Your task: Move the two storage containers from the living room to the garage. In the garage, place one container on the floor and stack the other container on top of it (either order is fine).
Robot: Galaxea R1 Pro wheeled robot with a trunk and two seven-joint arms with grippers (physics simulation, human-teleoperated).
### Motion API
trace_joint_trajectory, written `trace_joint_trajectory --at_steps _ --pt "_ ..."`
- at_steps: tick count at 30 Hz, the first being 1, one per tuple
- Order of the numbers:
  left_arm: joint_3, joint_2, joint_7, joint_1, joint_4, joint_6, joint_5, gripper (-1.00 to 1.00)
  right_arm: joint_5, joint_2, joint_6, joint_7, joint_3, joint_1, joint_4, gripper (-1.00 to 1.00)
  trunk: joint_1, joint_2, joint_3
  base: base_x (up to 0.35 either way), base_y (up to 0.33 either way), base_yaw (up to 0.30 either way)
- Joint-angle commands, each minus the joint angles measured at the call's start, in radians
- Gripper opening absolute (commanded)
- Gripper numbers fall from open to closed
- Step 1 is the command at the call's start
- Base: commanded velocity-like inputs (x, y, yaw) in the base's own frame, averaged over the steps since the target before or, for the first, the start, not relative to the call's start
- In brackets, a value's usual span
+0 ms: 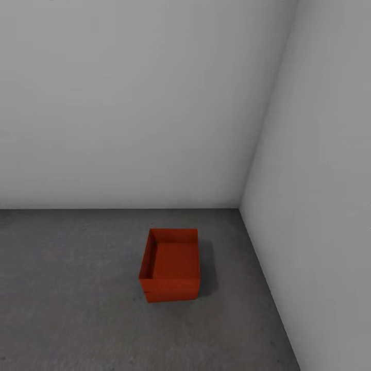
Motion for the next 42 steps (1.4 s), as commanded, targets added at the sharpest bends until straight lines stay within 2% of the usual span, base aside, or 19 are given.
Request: trace_joint_trajectory --at_steps 1,37,39,41,42 --pt "0.004 0.0 -0.01 -0.002 0.005 -0.004 0.01 1.0 0.001 0.001 -0.006 -0.005 0.007 -0.002 0.005 1.0 0.001 -0.002 -0.002 0.0 0.0 0.0" --pt "0.003 -0.007 -0.014 -0.002 0.006 -0.002 0.008 1.0 0.001 0.001 -0.006 -0.005 0.007 -0.002 0.005 1.0 0.001 -0.002 -0.002 0.0 0.0 0.0" --pt "0.003 -0.022 -0.014 -0.002 0.006 -0.001 0.008 1.0 0.001 0.001 -0.006 -0.005 0.007 -0.002 0.005 1.0 0.001 -0.002 -0.002 0.0 0.0 0.0" --pt "0.003 -0.056 -0.015 -0.002 0.006 0.0 0.008 1.0 0.001 0.001 -0.006 -0.005 0.007 -0.002 0.005 1.0 0.001 -0.002 -0.002 0.0 0.0 0.0" --pt "0.003 -0.064 -0.015 -0.002 0.006 0.0 0.008 1.0 0.001 0.001 -0.006 -0.005 0.007 -0.002 0.005 1.0 0.001 -0.002 -0.002 0.0 0.0 0.0"
